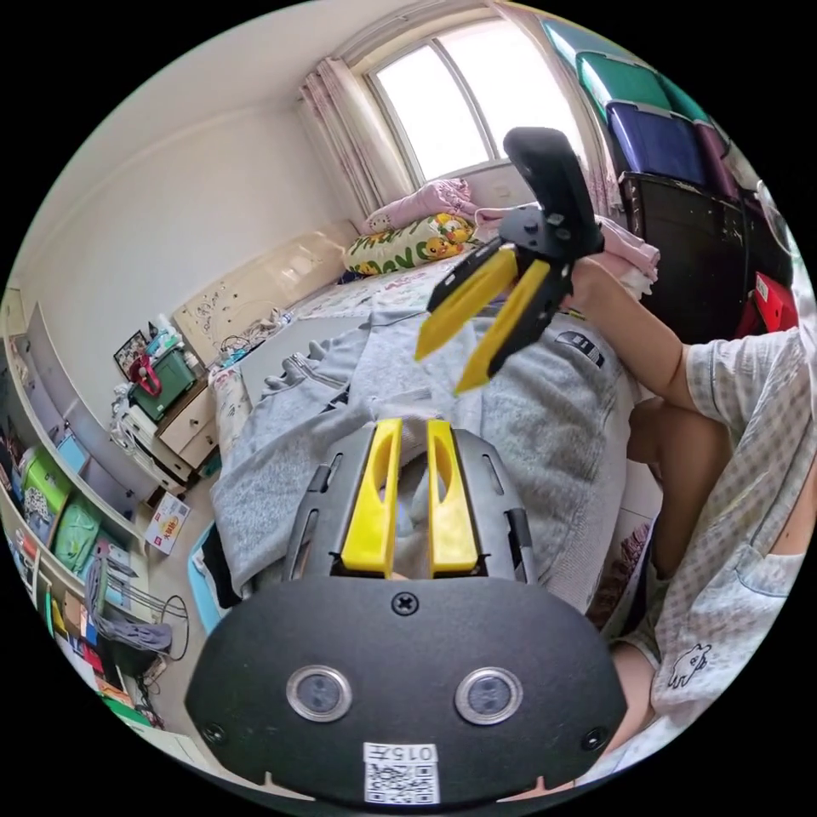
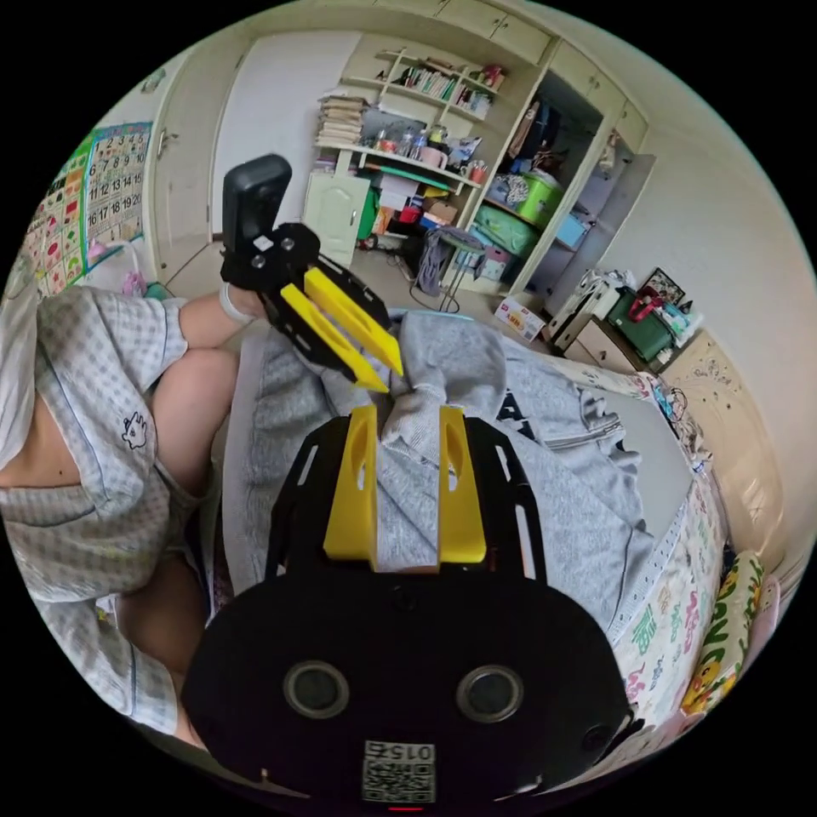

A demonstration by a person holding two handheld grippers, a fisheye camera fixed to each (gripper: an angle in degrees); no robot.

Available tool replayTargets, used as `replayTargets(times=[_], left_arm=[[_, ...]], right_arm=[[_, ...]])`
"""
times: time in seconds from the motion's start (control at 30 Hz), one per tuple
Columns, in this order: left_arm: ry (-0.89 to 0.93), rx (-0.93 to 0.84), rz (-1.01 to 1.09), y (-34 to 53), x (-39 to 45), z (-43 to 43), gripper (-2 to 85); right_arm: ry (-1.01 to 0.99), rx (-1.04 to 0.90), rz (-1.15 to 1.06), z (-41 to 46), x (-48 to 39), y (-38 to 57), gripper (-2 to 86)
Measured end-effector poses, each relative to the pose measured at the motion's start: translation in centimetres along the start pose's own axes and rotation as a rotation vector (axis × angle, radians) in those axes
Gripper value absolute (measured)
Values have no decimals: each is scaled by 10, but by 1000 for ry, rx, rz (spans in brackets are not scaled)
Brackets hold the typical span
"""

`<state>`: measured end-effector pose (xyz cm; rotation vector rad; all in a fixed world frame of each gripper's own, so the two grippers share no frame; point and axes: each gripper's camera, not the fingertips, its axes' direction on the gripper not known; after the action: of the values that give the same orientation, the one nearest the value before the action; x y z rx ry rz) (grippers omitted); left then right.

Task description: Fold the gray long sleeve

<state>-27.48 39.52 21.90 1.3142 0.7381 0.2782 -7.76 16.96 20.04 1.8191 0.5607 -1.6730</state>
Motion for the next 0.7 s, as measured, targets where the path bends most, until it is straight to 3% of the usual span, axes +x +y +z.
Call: replayTargets(times=[0.23, 0.4, 0.53, 0.7], left_arm=[[-148, 59, -272, 85, -111, -16, 22], [-290, -7, -441, 155, -188, -2, 46], [-214, -27, -542, 212, -240, 3, 72], [-102, -83, -512, 242, -260, 24, 110]], right_arm=[[2, -140, -3, 53, -18, -10, 68], [50, -69, 108, 24, -10, -3, 37], [196, 7, 208, -30, 0, 22, 36], [314, 3, 262, -75, -3, 56, 37]])
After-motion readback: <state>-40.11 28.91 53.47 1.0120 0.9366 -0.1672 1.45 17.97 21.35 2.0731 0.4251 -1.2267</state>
